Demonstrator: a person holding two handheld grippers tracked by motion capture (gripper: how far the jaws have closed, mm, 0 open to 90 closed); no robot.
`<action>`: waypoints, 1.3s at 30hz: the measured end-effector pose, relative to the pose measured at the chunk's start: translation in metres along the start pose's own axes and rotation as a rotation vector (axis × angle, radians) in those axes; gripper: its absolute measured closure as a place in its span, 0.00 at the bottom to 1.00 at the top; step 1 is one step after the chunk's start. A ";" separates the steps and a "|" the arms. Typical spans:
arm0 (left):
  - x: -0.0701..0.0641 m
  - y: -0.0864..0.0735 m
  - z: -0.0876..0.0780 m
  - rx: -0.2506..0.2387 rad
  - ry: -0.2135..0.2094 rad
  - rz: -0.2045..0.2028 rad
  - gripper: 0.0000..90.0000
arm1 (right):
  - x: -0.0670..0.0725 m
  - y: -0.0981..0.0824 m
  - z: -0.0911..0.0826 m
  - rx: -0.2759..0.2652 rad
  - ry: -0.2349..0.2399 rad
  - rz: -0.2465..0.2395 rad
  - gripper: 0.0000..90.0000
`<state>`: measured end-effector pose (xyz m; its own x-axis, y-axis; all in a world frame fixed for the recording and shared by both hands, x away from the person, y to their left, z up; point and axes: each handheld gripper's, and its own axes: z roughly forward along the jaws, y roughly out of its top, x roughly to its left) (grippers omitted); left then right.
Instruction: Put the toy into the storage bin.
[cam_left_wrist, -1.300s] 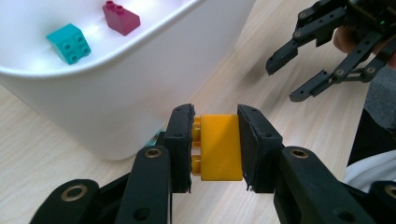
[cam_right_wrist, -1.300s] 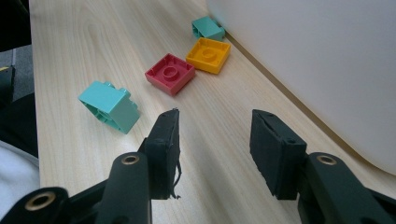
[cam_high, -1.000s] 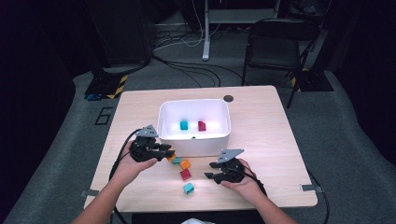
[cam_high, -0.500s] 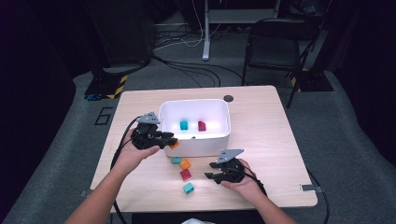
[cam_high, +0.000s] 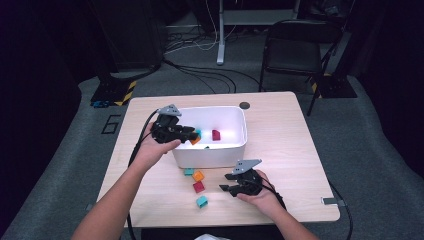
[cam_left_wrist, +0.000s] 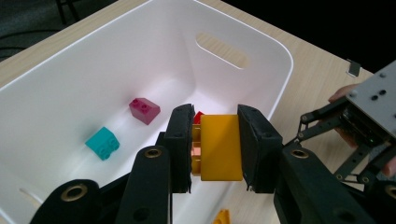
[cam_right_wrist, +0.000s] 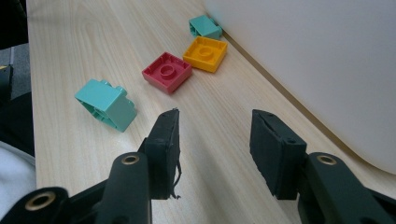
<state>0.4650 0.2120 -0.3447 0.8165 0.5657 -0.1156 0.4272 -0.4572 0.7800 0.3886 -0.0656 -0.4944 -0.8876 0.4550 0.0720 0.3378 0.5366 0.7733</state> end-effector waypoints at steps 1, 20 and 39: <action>0.002 0.004 0.005 -0.005 -0.001 -0.005 0.74 | 0.000 0.000 0.000 0.000 0.000 0.001 0.58; 0.018 0.033 0.059 0.020 -0.003 0.014 0.74 | -0.001 -0.001 -0.002 -0.004 0.000 0.007 0.58; 0.032 0.035 0.099 0.038 -0.005 0.014 0.74 | -0.001 -0.002 -0.002 -0.003 0.007 0.006 0.58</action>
<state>0.5445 0.1461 -0.3823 0.8242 0.5559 -0.1080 0.4305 -0.4910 0.7573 0.3884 -0.0682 -0.4950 -0.8875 0.4536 0.0812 0.3426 0.5317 0.7746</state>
